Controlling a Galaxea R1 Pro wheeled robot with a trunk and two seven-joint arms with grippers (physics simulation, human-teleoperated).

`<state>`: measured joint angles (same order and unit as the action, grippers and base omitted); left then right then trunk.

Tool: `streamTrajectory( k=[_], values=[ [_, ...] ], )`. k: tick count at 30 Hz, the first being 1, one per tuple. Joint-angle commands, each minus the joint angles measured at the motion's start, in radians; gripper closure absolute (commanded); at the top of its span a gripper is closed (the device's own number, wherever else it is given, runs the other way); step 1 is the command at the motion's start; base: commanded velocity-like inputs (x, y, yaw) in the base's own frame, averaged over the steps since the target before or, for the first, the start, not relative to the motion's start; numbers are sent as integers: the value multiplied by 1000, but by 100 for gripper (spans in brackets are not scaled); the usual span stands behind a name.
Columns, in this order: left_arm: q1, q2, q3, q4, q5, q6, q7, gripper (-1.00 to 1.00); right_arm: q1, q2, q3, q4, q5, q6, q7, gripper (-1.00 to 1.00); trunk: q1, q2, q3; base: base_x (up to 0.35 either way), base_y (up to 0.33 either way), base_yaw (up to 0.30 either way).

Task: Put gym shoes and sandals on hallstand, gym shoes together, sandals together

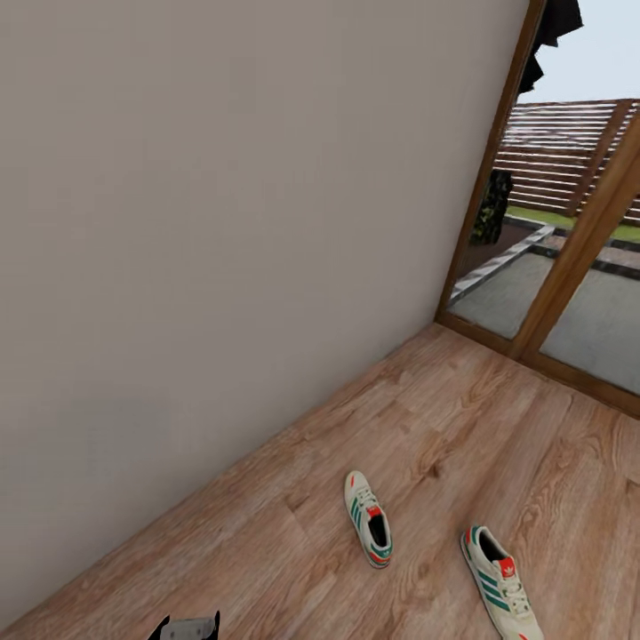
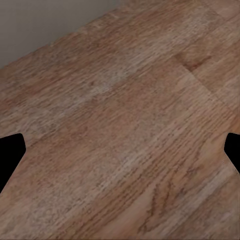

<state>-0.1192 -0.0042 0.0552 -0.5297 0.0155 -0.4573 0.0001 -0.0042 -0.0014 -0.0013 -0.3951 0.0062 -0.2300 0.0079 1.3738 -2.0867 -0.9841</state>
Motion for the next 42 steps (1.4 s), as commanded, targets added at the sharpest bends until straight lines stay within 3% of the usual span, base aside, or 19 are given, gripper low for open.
streamTrajectory(
  k=[1,11,13,14,20,42],
  values=[
    [0,0,2,1,1,-3,0,-100,0,0,0,0,2,-3,0,-100,0,0,-1,74,-58,53],
    [0,0,2,1,1,-3,0,-100,-8,1,-2,-54,3,10,-5,-100,0,0,-1,16,-12,11],
    [0,0,2,1,1,-3,0,-100,-30,1,-2,-94,2,19,-5,-100,0,0,-1,2,-1,1],
    [0,0,2,1,1,-3,0,-100,-77,1,-2,-152,3,60,-6,-100,0,0,-1,0,0,0],
    [0,0,2,1,1,-3,0,-100,-167,1,-2,-187,-2,177,-4,-100,0,0,-1,0,0,0],
    [0,-2,2,1,0,-4,0,-100,-183,0,4,-222,6,201,-3,-100,0,0,-8,0,0,37]
  ],
)
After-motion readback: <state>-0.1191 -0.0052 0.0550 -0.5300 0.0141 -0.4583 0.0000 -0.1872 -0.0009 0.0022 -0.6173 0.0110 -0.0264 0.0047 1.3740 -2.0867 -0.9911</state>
